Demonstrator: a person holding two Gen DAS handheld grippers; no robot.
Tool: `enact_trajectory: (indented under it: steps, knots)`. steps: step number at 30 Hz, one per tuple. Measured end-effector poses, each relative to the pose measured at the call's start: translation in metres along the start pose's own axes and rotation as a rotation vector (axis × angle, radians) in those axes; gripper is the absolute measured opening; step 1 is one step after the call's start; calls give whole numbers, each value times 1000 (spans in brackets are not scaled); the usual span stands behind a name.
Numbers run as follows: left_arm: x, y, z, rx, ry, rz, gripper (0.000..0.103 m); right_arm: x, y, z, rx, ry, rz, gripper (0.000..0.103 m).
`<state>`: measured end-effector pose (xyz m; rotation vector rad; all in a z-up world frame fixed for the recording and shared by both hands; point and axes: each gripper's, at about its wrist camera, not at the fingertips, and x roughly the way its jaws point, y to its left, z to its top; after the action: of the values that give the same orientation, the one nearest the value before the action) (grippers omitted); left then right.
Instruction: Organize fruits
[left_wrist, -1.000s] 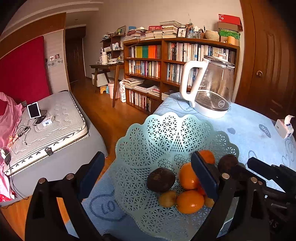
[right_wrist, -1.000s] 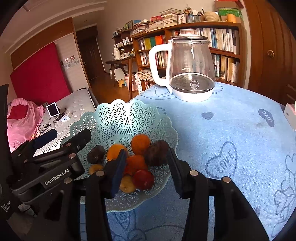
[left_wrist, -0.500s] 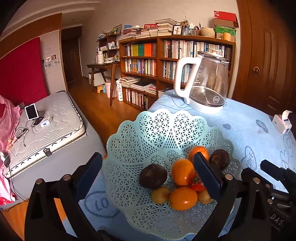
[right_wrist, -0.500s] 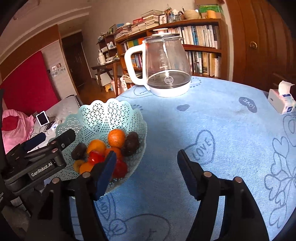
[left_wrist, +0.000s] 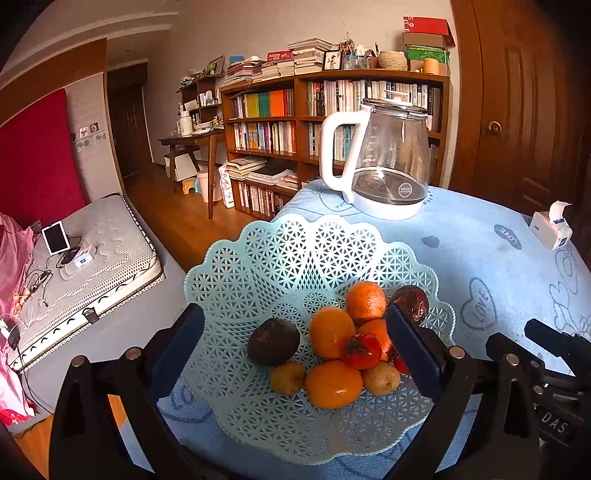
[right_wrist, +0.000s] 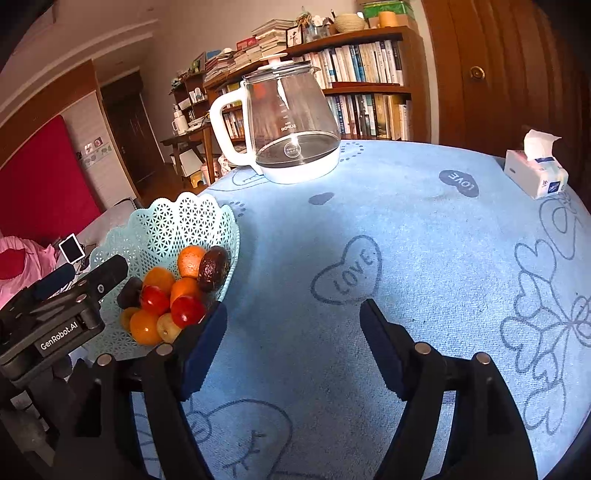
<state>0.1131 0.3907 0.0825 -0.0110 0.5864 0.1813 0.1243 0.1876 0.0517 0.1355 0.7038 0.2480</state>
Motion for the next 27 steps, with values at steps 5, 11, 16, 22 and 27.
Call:
enact_trajectory:
  steps: [5, 11, 16, 22, 27]
  knots:
    - [-4, -2, -3, 3, 0, 1, 100, -2, -1, -3, -1, 4, 9, 75]
    - [-9, -7, -12, 20, 8, 7, 100, -5, -4, -7, -1, 5, 14, 80]
    - [-15, -10, -20, 33, 17, 15, 100, -6, -5, -10, -8, 9, 18, 80]
    - [-21, -11, -28, 49, 24, 19, 100, -8, -2, -13, -39, 15, 14, 92]
    - [-25, -11, -34, 68, 29, 34, 100, -7, 4, -13, -94, 31, -9, 94]
